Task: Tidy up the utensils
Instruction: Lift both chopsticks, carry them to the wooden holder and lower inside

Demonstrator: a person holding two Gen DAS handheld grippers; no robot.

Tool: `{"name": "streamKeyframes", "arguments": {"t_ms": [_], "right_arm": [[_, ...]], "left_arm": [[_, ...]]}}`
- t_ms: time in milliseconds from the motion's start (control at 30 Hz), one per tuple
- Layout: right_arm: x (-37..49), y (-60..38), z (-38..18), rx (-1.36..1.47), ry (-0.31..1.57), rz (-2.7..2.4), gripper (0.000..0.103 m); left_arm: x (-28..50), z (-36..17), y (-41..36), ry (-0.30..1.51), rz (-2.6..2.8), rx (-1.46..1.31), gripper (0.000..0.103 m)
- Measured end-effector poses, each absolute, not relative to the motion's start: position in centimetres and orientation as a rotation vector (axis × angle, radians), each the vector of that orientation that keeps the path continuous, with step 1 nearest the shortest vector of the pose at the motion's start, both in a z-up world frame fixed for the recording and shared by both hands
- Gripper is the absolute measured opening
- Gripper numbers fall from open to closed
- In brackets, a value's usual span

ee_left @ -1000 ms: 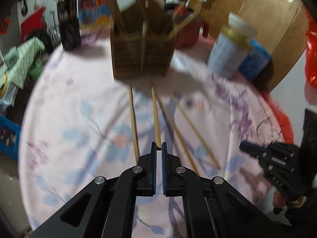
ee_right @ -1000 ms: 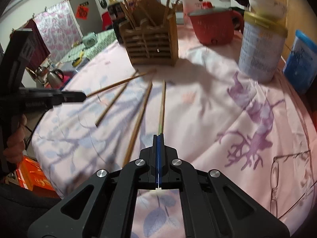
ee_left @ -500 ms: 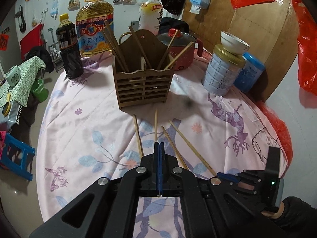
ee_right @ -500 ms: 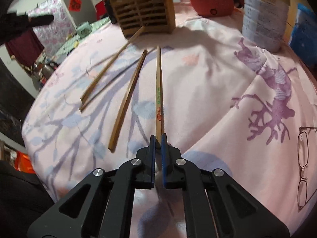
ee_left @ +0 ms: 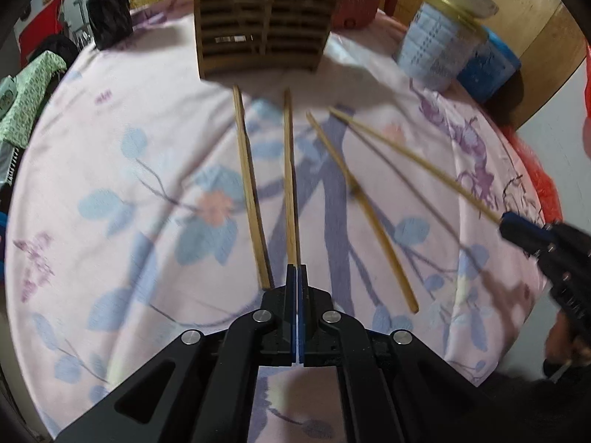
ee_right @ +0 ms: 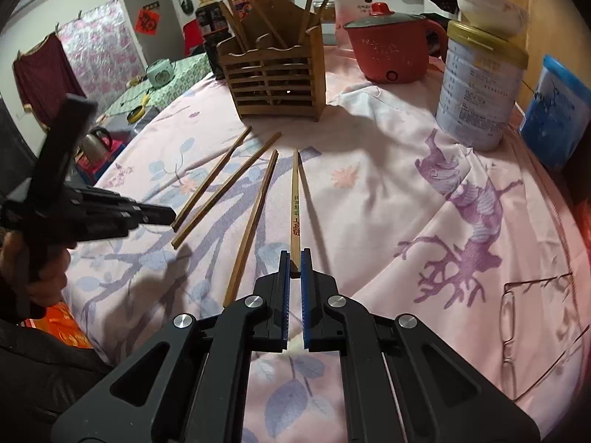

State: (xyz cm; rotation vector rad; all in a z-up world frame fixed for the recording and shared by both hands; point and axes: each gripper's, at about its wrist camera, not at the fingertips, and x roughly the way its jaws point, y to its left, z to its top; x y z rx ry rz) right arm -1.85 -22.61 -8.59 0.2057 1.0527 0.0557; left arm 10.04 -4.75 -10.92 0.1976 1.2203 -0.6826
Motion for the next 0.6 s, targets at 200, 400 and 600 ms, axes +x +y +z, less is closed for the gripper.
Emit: {"name": "streamKeyframes", "arguments": {"t_ms": [200,400,600], "right_arm": [[-2.0,-23.9,-8.5,0.195,1.075,0.058,0.007],[-1.6,-24.0,-8.5,0.174,1.083,0.071,0.007],[-1.4,-23.9,-8.0,0.183,1.076,0.067,0.007]], "left_arm": [[8.9,-11.8,-4.1,1.193,-0.656,0.203,0.038],[8.6,-12.1,-3.5,1.173,-0.655,0.188,0.021],[8.7,-11.3,-3.1,1.157,-0.635,0.145,0.005]]}}
